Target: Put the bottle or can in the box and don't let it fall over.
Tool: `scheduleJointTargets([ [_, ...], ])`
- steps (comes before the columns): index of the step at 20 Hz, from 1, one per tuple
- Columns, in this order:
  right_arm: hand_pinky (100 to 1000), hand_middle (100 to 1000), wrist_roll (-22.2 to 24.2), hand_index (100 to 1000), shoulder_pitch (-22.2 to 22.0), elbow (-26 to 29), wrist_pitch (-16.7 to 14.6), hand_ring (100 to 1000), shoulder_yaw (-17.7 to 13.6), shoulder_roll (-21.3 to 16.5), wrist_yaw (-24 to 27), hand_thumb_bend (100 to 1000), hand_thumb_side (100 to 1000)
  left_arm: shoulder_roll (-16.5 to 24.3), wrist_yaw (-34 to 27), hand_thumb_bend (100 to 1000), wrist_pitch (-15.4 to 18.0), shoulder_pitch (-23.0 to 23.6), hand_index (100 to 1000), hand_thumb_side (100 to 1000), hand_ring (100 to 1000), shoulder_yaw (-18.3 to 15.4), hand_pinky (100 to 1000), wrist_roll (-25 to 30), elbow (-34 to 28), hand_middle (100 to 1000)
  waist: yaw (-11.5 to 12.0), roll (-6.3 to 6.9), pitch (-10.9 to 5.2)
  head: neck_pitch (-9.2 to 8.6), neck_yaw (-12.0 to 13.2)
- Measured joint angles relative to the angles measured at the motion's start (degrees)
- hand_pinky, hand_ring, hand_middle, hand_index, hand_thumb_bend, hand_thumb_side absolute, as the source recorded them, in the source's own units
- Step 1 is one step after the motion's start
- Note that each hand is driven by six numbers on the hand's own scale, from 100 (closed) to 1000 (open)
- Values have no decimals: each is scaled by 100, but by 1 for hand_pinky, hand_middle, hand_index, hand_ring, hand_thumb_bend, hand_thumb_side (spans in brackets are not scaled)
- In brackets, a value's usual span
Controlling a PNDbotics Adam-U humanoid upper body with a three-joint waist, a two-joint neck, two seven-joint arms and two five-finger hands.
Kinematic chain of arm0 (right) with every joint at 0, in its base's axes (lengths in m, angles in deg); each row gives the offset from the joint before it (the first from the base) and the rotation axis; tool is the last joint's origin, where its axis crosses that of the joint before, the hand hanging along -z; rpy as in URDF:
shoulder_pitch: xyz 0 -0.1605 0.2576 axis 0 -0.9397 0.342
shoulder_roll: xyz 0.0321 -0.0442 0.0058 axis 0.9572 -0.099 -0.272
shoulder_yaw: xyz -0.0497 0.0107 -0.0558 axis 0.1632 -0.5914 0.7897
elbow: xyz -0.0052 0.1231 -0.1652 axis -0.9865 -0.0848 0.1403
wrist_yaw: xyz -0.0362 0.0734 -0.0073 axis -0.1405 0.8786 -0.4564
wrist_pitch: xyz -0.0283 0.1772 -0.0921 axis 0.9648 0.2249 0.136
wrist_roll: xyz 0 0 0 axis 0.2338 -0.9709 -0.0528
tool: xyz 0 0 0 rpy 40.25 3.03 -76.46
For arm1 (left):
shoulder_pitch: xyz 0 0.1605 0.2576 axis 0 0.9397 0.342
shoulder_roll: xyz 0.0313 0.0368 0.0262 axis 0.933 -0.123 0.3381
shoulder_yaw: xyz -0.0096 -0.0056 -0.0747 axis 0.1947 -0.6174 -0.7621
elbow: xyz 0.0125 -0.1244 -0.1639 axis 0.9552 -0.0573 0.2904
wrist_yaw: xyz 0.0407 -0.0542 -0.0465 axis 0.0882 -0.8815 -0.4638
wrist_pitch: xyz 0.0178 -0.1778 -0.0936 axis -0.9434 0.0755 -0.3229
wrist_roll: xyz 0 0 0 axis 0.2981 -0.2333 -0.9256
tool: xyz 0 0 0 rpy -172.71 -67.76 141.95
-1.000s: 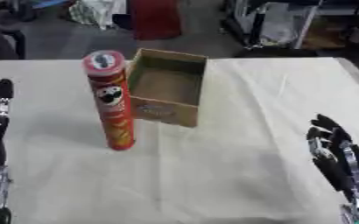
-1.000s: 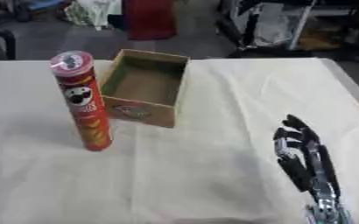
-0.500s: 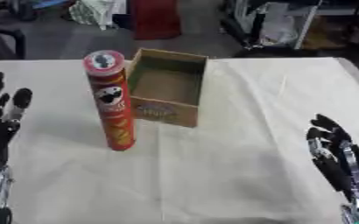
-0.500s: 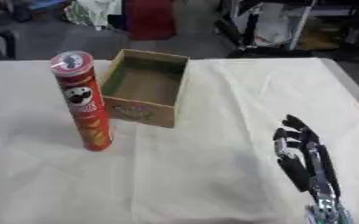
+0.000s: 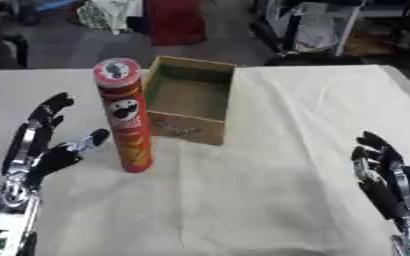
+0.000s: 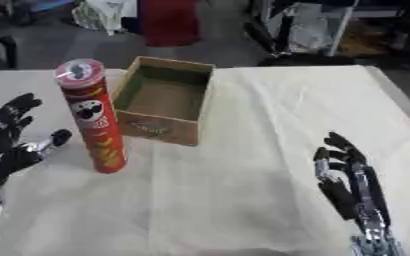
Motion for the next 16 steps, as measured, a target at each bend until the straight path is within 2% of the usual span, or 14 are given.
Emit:
scheduleJointTargets([
  [7, 702, 821, 10, 925, 0, -2, 8, 780, 29, 0, 0, 100, 745, 140, -449, 815, 126, -383, 909, 321, 1000, 143, 1000, 68, 541, 794, -10, 0, 0, 0, 23],
  [16, 702, 821, 18, 926, 1, -5, 9, 780, 34, 1, 5, 100, 744, 214, -325, 800, 243, -887, 909, 350, 1000, 423, 1000, 268, 1170, 791, -61, 1, -1, 1, 56],
])
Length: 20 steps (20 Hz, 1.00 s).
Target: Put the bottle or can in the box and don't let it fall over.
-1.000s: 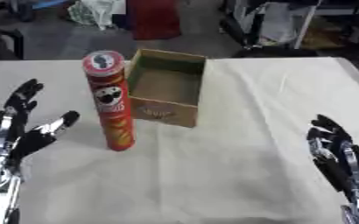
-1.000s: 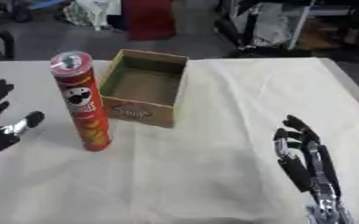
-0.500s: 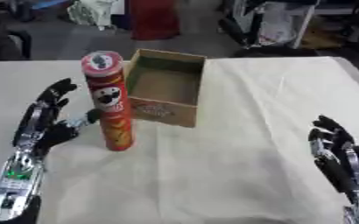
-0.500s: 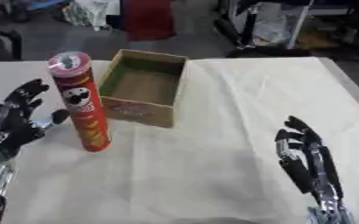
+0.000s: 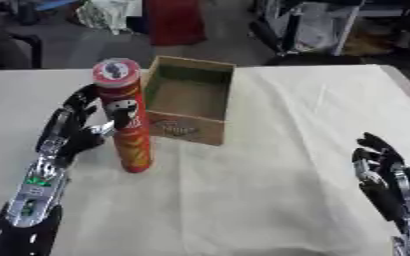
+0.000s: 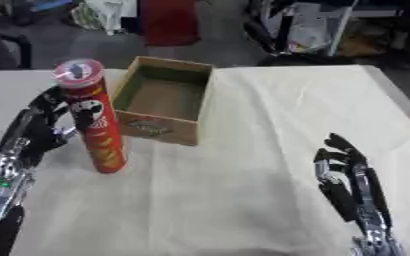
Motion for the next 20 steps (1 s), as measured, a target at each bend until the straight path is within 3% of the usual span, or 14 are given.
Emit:
scheduleJointTargets([
  [7, 702, 821, 14, 926, 7, -19, -14, 780, 30, 4, 2, 100, 736, 58, 375, 787, -45, -134, 896, 342, 1000, 264, 1000, 208, 297, 776, -56, 18, 0, 1, 18],
  [10, 702, 821, 19, 926, 23, -32, -19, 780, 31, 5, 2, 100, 733, 76, 524, 741, -53, -179, 869, 284, 1000, 343, 1000, 249, 413, 749, -66, 18, 0, 1, 19],
  [12, 702, 821, 20, 926, 26, -33, -19, 780, 32, 7, 2, 100, 729, 79, 583, 643, -46, -212, 826, 194, 1000, 392, 1000, 288, 502, 707, -69, 18, 0, 1, 19],
  [13, 702, 821, 20, 926, 28, -33, -20, 780, 32, 10, 2, 100, 728, 79, 606, 551, -44, -223, 790, 114, 995, 412, 1000, 314, 547, 667, -72, 18, 0, 1, 20],
  [15, 702, 821, 20, 926, 29, -33, -19, 780, 33, 12, 3, 100, 730, 78, 621, 376, -37, -238, 704, 100, 956, 444, 1000, 351, 634, 568, -74, 18, -1, 1, 20],
  [17, 703, 821, 20, 926, 29, -34, -19, 780, 33, 13, 3, 100, 731, 78, 603, 275, -39, -276, 615, 100, 913, 462, 1000, 337, 690, 482, -75, 18, -6, 1, 20],
  [20, 702, 821, 20, 926, 29, -34, -19, 780, 33, 14, 3, 100, 729, 78, 492, 192, -75, -309, 510, 100, 858, 477, 1000, 190, 749, 382, -77, 17, -10, 1, 21],
])
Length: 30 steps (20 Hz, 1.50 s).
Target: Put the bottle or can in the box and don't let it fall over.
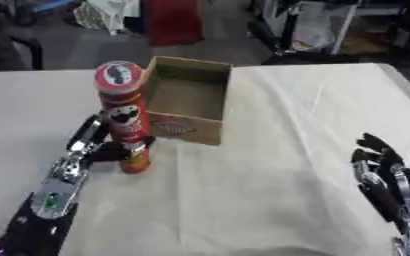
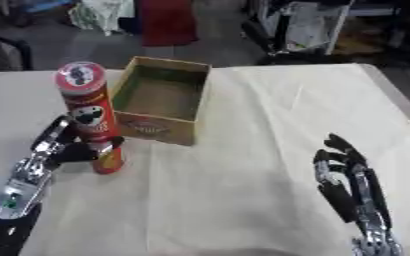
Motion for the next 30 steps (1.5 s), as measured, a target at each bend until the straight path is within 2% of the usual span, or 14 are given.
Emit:
scheduleJointTargets([
  [6, 702, 820, 4, 925, 0, -2, 4, 780, 3, 6, 28, 100, 726, 45, -470, 142, -21, -261, 465, 100, 831, 42, 1000, -362, -118, 342, -20, -1, 0, 2, 8],
  [11, 702, 820, 48, 925, -2, -35, 6, 780, 55, 7, 56, 100, 727, 330, -799, 148, -61, -1173, 489, 100, 849, 22, 1000, -636, -120, 369, -123, 0, -7, 5, 76],
  [14, 703, 820, 92, 924, 1, -48, -9, 780, 102, 26, 93, 100, 728, 455, -839, 171, -35, -1780, 517, 100, 871, 20, 1000, -771, 396, 398, -245, -15, -8, 7, 139],
  [18, 703, 819, 174, 924, 26, -70, -34, 780, 181, 46, 151, 100, 731, 462, -816, 206, 181, -2432, 537, 100, 888, -9, 1000, -860, 1572, 418, -421, -46, -6, 2, 234],
  [19, 703, 819, 192, 923, 30, -71, -38, 780, 200, 56, 169, 100, 732, 456, -798, 282, 258, -2553, 624, 100, 930, -16, 1000, -856, 1860, 495, -448, -53, -4, 0, 255],
  [21, 703, 818, 239, 922, 76, -74, -48, 779, 249, 90, 201, 100, 731, 449, -710, 379, 406, -2754, 688, 100, 962, -17, 1000, -792, 2426, 581, -527, -78, 17, -6, 294],
  [22, 703, 817, 260, 920, 89, -76, -54, 779, 267, 102, 216, 100, 730, 445, -654, 578, 483, -2837, 806, 213, 993, -19, 1000, -757, 2680, 739, -559, -90, 33, -10, 309],
  [24, 703, 816, 296, 918, 120, -91, -67, 779, 298, 134, 247, 100, 723, 441, -438, 801, 639, -2949, 978, 500, 1000, -13, 1000, -680, 3071, 932, -591, -97, 41, -28, 340],
  [26, 703, 816, 319, 917, 124, -106, -73, 779, 316, 140, 272, 100, 718, 442, -41, 859, 816, -2982, 1000, 590, 1000, 5, 1000, -625, 3263, 963, -592, -92, 41, -46, 349],
  [27, 703, 815, 327, 915, 124, -108, -78, 778, 316, 140, 283, 100, 715, 443, 147, 894, 895, -2981, 1000, 681, 1000, 8, 1000, -633, 3305, 986, -592, -89, 41, -47, 349],
  [30, 703, 814, 331, 913, 127, -120, -81, 778, 316, 141, 297, 100, 710, 465, 475, 871, 1063, -2824, 1000, 720, 1000, 11, 1000, -724, 3252, 993, -564, -71, 42, -49, 319],
])
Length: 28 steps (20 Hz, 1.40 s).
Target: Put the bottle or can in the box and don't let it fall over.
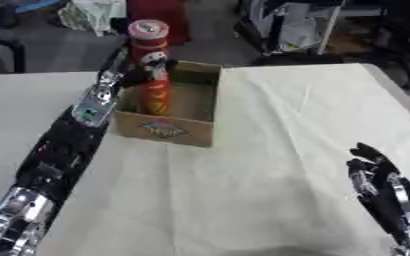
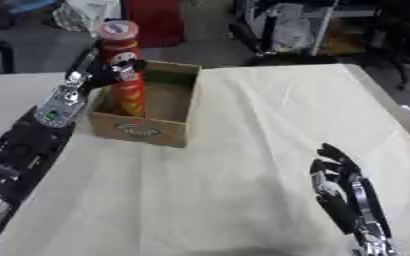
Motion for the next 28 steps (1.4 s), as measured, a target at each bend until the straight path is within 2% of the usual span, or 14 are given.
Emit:
scheduleJointTargets([
  [4, 703, 814, -6, 912, 0, -15, 0, 778, -21, 0, 0, 100, 700, 193, -150, 751, 37, 618, 1000, 593, 1000, 14, 1000, -41, -689, 942, 130, 4, 3, -2, -95],
  [8, 703, 813, -57, 912, -3, -15, 13, 777, -104, -2, 1, 100, 701, 363, -937, 699, 19, 1855, 979, 557, 1000, -79, 1000, 28, -2382, 903, 307, 19, 23, -8, -203],
  [11, 703, 813, -125, 912, -15, -15, 41, 777, -177, -10, 3, 100, 698, 368, -1337, 675, -83, 2913, 958, 555, 1000, -339, 1000, 182, -3784, 878, 478, 78, 23, -10, -278],
  [15, 703, 813, -199, 911, -68, -16, 63, 777, -253, -35, 5, 100, 690, 82, -1509, 659, -311, 3969, 942, 547, 988, -846, 1000, 152, -4965, 855, 639, 93, 3, -10, -377],
  [18, 702, 813, -226, 911, -113, -16, 70, 777, -284, -62, 8, 100, 690, -387, -1556, 655, -529, 4425, 941, 546, 989, -1169, 1000, -71, -5378, 854, 703, 88, -25, -10, -432],
  [20, 702, 813, -233, 911, -119, -16, 77, 777, -285, -63, 25, 100, 689, -617, -1549, 649, -650, 4589, 939, 544, 987, -1270, 1000, -174, -5475, 851, 719, 86, -41, -6, -430],
  [21, 703, 813, -233, 912, -131, -16, 77, 777, -285, -64, 33, 100, 699, -664, -1535, 659, -695, 4656, 940, 565, 989, -1285, 1000, -197, -5479, 853, 719, 88, -48, 0, -423],
  [23, 703, 813, -233, 912, -142, -16, 78, 777, -285, -66, 48, 100, 681, -680, -1505, 649, -744, 4750, 941, 539, 987, -1295, 1000, -201, -5480, 851, 721, 90, -57, 4, -419],
  [28, 703, 814, -233, 913, -159, -16, 78, 778, -285, -75, 51, 100, 676, -758, -1450, 646, -764, 4744, 940, 538, 987, -1339, 1000, -231, -5493, 849, 756, 90, -105, 8, -426],
])
